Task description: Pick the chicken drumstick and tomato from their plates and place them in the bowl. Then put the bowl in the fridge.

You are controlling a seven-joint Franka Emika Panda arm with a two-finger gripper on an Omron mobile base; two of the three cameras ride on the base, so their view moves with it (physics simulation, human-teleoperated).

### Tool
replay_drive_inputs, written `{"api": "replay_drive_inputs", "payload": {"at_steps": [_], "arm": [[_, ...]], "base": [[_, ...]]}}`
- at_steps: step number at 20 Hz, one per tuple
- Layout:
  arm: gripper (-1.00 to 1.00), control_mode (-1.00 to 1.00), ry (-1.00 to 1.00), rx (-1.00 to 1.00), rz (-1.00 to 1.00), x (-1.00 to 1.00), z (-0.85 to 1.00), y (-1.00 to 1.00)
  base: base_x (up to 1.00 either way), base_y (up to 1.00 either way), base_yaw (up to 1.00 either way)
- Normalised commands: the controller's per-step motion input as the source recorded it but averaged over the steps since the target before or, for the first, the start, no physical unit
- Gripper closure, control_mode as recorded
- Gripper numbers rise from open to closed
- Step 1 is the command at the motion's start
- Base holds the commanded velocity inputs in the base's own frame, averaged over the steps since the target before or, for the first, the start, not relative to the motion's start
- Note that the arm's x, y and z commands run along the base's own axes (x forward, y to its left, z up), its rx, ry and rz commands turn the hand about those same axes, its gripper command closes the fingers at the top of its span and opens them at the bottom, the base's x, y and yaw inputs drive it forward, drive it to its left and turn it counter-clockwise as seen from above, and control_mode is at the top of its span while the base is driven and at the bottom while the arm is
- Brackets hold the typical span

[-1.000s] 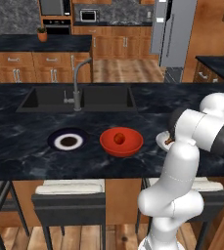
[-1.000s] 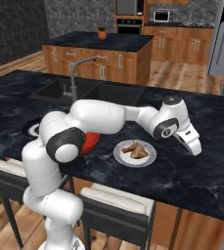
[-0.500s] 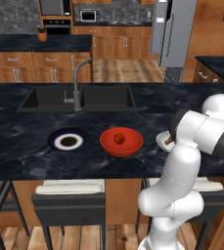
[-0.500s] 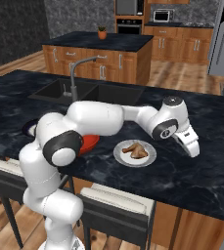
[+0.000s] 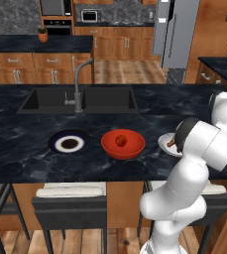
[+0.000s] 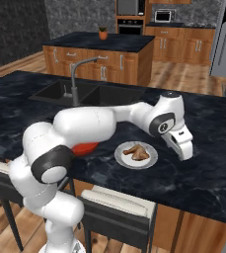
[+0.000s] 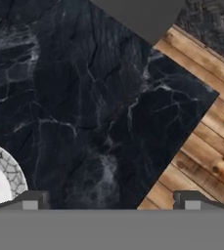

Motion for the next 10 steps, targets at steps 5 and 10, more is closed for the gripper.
{"api": "replay_drive_inputs", "payload": {"at_steps": [5,10], "arm": [[-1.00,-1.00,0.03,0.00,-0.08,-0.18,0.04,0.67],[-1.00,-1.00,0.00,0.01,-0.07,-0.02,-0.08,0.68]], "base": [[0.00,0.00,0.00],[0.00,0.00,0.00]]}}
